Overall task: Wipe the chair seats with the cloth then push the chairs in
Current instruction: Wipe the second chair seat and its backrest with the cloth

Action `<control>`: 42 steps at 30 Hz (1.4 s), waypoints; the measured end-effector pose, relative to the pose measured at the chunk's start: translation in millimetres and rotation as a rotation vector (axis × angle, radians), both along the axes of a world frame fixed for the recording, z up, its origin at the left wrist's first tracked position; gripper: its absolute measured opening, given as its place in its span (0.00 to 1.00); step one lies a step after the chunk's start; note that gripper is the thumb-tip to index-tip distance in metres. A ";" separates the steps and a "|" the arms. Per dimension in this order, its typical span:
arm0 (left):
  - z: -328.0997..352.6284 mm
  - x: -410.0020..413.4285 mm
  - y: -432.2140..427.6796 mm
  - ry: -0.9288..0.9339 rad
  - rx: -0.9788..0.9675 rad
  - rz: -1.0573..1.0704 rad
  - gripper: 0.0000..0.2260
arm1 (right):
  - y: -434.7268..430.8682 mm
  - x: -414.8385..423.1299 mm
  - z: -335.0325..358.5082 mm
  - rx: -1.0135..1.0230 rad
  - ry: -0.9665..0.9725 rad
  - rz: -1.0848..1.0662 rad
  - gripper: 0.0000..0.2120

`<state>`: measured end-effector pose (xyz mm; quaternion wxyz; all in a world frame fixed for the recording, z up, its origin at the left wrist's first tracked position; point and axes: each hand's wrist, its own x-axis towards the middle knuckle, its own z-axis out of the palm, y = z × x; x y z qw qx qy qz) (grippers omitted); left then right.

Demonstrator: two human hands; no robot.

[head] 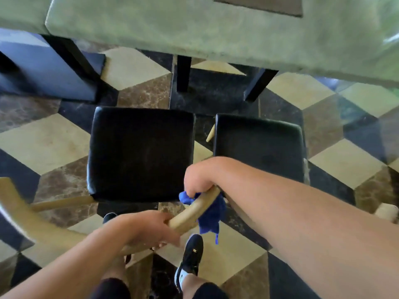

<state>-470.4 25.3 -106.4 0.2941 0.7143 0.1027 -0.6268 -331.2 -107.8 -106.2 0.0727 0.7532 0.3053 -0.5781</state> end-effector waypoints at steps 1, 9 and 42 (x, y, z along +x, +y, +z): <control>2.8 2.6 -3.2 -0.018 0.025 -0.030 0.25 | -13.4 0.9 7.2 0.082 -0.016 -0.083 0.09; -4.7 58.5 -43.6 -0.340 0.092 0.548 0.30 | -96.7 19.2 29.3 0.671 -0.240 -0.966 0.13; -254.5 264.8 -172.7 -0.806 0.380 0.004 0.46 | -238.2 169.0 -238.7 0.399 -0.609 -0.462 0.32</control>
